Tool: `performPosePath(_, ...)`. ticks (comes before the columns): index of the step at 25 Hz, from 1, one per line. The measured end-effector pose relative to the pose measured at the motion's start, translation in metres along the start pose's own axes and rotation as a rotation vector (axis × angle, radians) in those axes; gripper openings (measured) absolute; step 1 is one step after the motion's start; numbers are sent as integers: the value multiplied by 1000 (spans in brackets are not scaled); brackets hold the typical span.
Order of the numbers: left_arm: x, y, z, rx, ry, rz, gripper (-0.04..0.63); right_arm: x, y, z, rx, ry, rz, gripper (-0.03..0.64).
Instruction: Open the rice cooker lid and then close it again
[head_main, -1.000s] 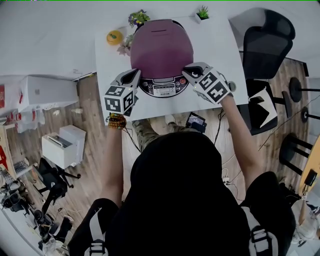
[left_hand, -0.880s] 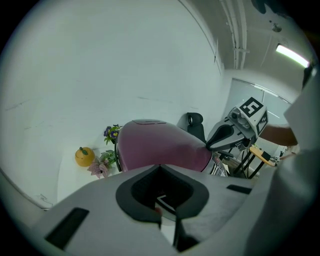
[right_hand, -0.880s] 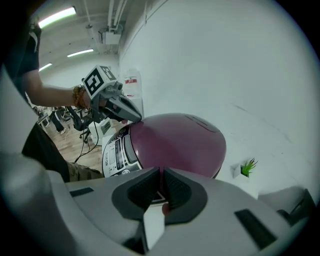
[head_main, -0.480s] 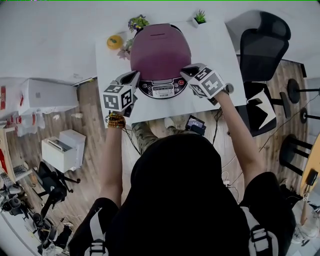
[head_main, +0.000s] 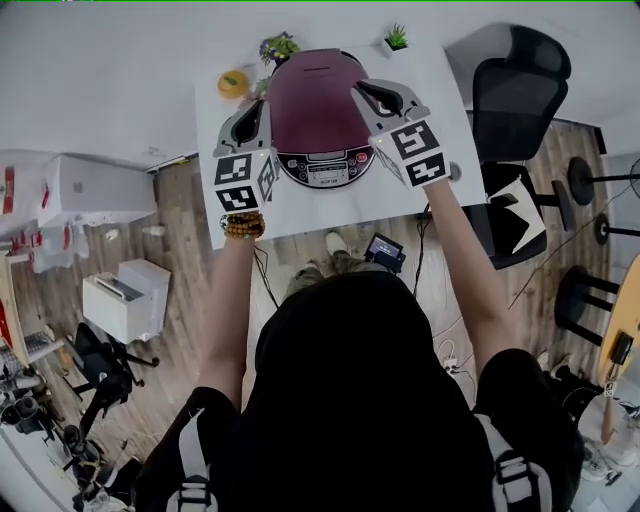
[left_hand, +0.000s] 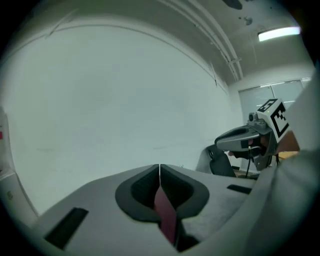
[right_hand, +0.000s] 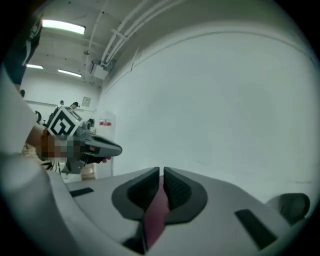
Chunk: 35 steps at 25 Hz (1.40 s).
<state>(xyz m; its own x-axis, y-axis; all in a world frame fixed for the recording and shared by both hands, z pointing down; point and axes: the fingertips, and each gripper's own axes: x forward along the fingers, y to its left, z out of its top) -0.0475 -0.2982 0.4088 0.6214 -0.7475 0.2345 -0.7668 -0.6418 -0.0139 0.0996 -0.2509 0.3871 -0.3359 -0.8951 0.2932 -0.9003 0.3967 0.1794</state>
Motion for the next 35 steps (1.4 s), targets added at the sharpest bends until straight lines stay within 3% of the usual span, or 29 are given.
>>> performPosePath(3, -21, -3, 58, 32, -167, 49, 25, -20, -2, 49, -26, -156, -131, 46)
performPosePath(7, -64, -13, 112, 85, -336, 89, 25, -50, 25, 96, -62, -275, -233, 46)
performPosePath(12, -115, -34, 132, 155, -451, 67, 25, -89, 65, 137, -139, -393, -332, 46)
performPosePath(16, -156, -52, 134, 158, -547, 30, 25, -121, 101, 146, -142, -482, -361, 46)
performPosePath(21, -185, -66, 119, 210, -560, 12, 25, -149, 132, 133, -164, -479, -429, 44)
performPosePath(27, -205, -58, 98, 141, -562, 21, 25, -161, 157, 120, -167, -489, -474, 44)
performPosePath(35, -210, -66, 57, 216, -504, 9, 25, -153, 178, 71, -25, -434, -474, 43)
